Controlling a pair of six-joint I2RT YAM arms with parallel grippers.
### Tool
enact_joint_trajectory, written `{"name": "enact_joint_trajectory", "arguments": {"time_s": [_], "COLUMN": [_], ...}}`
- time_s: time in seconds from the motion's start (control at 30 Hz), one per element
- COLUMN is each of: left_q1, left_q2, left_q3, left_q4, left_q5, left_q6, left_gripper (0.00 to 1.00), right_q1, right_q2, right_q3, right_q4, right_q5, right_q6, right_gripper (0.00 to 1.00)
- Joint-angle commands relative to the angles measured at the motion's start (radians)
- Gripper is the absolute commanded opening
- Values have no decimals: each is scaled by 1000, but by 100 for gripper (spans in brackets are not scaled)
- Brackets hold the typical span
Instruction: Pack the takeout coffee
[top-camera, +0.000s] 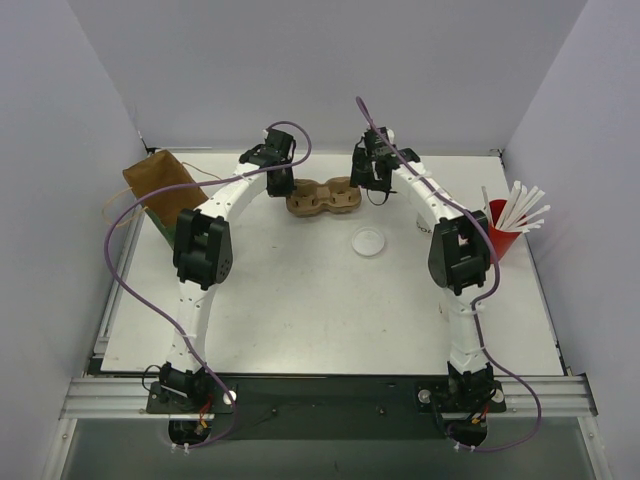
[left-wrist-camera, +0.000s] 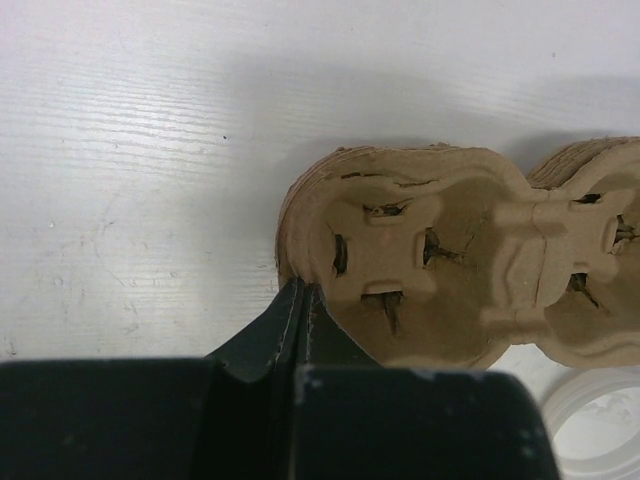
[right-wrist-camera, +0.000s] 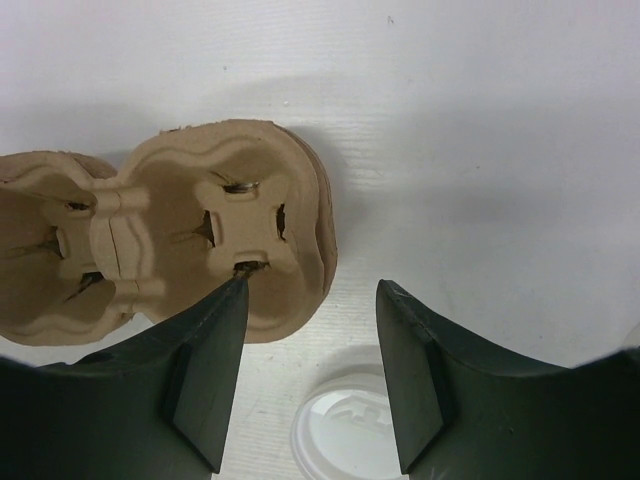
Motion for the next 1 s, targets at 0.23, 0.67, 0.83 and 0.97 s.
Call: {"name": "enact_joint_trajectory", "arguments": {"time_s": [0.23,0.67,0.83,0.97], "left_q1": [6,8,8,8], "left_q2": [-27,-27,-25,-27], "left_q3": [24,21,28,26], "left_q4": [29,28,28,29], "left_q5": [54,54,57,58], "left_q6": [39,44,46,49], "left_gripper": [0,0,0,0], "right_q1": [2,17,26,25], "right_q2": [62,102,99,100], "right_q3": [83,110,123,128], "right_q4": [7,-24,-29,-36], "right_q5": [14,43,51,42], "right_q6": [-21,-30,-42,-42], "right_gripper": [37,25,16,7]}}
